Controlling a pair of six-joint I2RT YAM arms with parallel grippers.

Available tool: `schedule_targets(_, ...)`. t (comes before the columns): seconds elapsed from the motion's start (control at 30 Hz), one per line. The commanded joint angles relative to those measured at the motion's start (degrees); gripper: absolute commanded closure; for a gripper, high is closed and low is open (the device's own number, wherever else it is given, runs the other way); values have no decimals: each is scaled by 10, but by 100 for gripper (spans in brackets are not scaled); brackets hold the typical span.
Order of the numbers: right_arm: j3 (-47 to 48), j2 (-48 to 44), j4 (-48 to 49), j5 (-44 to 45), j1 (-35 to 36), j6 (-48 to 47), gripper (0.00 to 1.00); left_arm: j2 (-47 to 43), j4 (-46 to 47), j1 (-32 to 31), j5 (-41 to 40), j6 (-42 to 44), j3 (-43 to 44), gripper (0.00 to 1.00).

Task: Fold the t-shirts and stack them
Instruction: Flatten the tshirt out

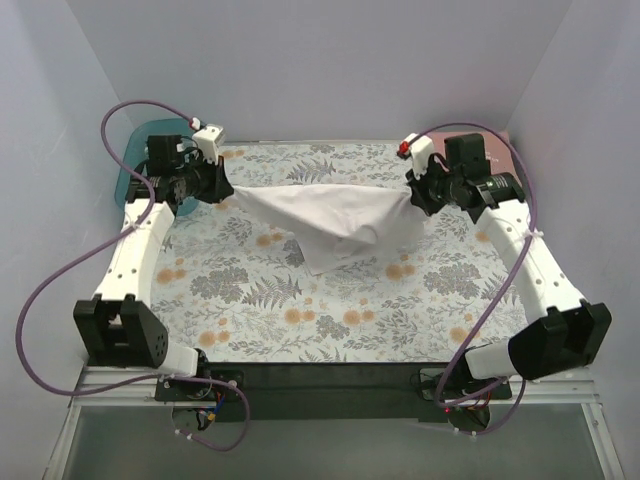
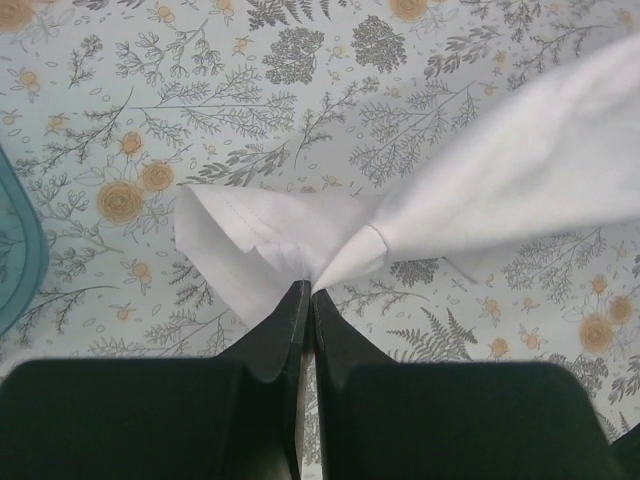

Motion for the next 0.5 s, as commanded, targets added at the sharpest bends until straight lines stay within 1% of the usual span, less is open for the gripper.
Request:
schedule_targets(0.0, -59, -38, -46, -8, -10, -25, 99, -56, -68, 5, -4, 47, -42, 100)
schedule_targets(0.03, -72, -53, -46, -14, -12, -27, 99, -88, -68, 6, 0, 60, -72, 100)
schedule_targets(0.1, -87, -62, -55, -35, -15, -37, 99, -114, -63, 8, 10, 70, -92, 100)
schedule_targets(0.23, -34, -62, -77, -59, -16, -48, 99, -131, -64, 10, 27, 61, -81, 100)
schedule_targets(0.27, -6, -57, -79, -59, -16, -49, 99, -125, -62, 10, 22, 54, -66, 100)
schedule_targets(0.33, 16, -31, -81, -48, -16, -51, 99, -108, -46, 10, 3, 45, -52, 100)
schedule_targets(0.4, 38, -3, -78, -38, -15, -55, 99, -65, -38, 11, -20, 34, -29, 100)
schedule_targets(0.47, 51, 58, -79, -38, -15, -61, 99, -28, -37, 11, -27, 25, -9, 100)
